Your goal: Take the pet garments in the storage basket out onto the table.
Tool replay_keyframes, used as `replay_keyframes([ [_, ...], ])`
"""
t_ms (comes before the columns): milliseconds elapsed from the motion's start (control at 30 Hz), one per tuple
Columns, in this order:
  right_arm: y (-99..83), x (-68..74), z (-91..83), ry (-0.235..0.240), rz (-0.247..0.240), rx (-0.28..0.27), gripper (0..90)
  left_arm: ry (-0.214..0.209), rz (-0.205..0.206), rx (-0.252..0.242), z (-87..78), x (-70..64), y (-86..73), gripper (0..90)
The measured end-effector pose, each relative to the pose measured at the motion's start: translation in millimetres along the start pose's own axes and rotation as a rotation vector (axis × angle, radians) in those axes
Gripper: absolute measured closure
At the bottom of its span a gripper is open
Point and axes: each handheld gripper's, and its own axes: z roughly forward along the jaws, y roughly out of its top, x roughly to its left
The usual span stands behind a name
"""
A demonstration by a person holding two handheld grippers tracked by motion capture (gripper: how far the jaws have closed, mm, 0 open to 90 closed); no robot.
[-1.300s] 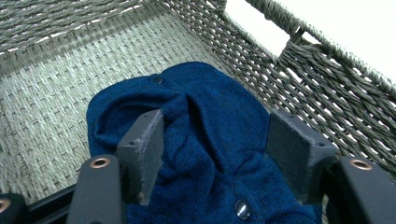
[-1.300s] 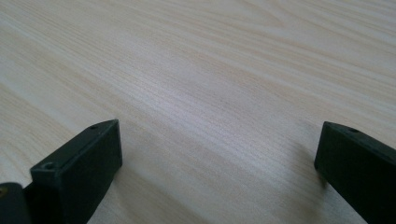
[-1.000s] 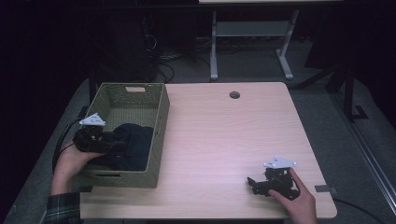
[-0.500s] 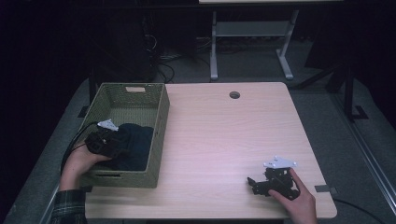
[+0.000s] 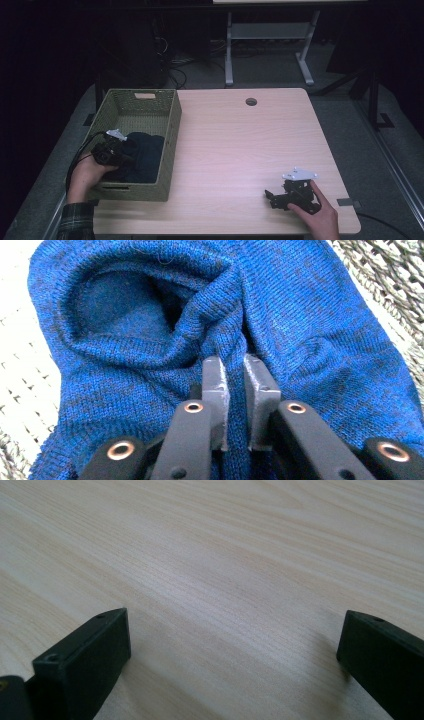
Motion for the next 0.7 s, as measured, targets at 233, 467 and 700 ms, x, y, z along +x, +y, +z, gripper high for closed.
replay_keyframes([
  [233, 0.0, 0.0, 0.0, 0.000, 0.001, 0.000, 0.4, -0.005, -0.032, -0.113, -12.6, 2.5, -0.1, 84.2],
  [467, 0.0, 0.0, 0.0, 0.000, 0.001, 0.000, 0.4, 0.023, -0.060, -0.220, -31.8, 0.0, 4.6, 84.4],
  [700, 0.0, 0.0, 0.0, 0.000, 0.000, 0.000, 0.4, 0.016, -0.111, -0.398, -57.8, -8.2, 9.9, 84.4],
])
